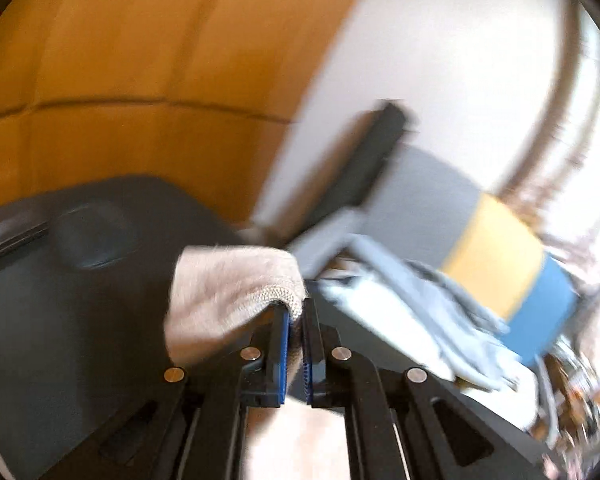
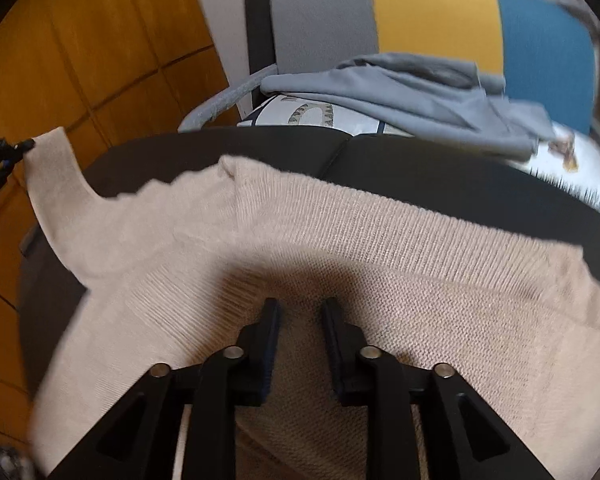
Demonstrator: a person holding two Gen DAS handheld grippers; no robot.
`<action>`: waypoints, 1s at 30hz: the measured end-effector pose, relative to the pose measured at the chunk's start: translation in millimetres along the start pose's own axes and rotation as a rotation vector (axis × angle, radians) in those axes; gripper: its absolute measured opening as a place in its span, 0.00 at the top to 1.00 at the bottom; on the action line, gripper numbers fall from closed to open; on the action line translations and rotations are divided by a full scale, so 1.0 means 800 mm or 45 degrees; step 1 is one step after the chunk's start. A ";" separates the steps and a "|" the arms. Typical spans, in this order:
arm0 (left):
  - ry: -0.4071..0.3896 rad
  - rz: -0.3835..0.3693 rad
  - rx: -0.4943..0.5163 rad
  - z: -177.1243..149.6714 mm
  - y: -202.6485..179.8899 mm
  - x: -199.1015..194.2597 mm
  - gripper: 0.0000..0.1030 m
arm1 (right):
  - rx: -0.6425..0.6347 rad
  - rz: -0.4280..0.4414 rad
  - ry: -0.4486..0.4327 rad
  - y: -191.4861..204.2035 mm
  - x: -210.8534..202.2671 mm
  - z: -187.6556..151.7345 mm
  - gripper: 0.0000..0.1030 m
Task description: Fold clothes
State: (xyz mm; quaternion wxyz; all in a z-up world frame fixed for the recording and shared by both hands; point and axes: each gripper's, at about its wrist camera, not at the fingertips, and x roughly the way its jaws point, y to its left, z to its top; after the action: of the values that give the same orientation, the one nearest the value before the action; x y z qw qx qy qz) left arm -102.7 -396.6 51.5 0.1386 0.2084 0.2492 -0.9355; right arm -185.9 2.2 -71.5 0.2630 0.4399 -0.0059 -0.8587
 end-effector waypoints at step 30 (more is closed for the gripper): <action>0.576 -0.531 0.622 -0.352 -0.274 -0.011 0.83 | 0.365 0.053 -0.108 -0.087 -0.129 -0.065 0.45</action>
State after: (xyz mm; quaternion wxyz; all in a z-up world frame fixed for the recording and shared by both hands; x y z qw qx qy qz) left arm -84.2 -64.3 -76.8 -0.1667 0.3809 0.0804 -0.9059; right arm -128.3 120.5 -42.9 0.2149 0.4362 -0.1487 -0.8611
